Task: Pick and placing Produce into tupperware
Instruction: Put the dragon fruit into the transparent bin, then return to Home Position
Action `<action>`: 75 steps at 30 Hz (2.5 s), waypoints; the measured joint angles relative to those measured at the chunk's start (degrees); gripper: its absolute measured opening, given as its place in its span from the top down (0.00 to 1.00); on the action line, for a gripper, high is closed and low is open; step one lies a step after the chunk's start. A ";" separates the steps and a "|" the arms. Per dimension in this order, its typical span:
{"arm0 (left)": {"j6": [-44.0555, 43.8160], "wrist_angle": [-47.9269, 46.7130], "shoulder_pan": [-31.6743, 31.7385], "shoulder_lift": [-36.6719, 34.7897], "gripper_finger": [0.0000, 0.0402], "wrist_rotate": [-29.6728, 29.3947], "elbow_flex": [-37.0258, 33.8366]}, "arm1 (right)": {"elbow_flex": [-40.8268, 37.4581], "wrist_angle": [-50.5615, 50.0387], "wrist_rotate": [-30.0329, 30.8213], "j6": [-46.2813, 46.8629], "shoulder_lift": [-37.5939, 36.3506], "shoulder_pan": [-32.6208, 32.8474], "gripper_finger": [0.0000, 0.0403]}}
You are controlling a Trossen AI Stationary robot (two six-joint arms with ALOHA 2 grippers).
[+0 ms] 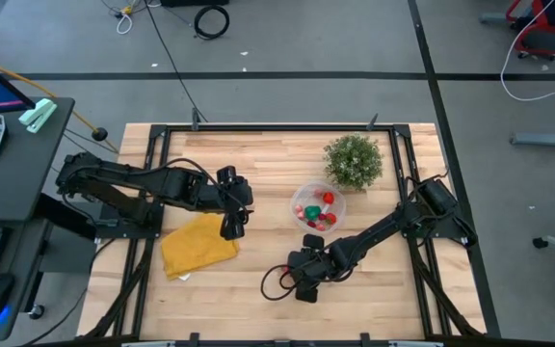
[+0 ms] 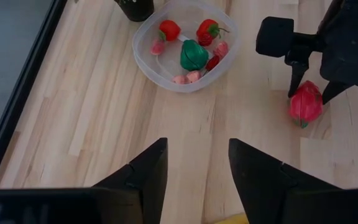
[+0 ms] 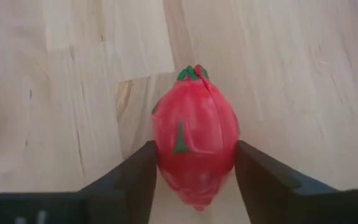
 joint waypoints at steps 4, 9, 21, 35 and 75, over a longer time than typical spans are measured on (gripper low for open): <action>0.00 0.01 0.00 0.00 0.56 0.00 0.00 | 0.04 -0.10 0.01 0.27 -0.13 0.02 0.54; 0.00 0.00 0.00 0.00 0.57 0.00 0.00 | 1.45 -0.89 0.03 1.49 -0.17 0.00 0.52; -0.68 0.03 -0.01 0.00 0.57 -0.01 0.00 | 15.89 -32.01 11.76 3.80 -0.28 -1.11 0.52; -3.61 -0.16 0.00 0.00 0.57 0.01 0.00 | 16.95 -50.42 15.99 4.86 -2.91 -15.60 0.51; -44.42 -41.11 -11.08 -24.75 0.55 -13.99 -0.04 | 13.97 -65.22 28.94 20.24 -41.34 -1.58 0.36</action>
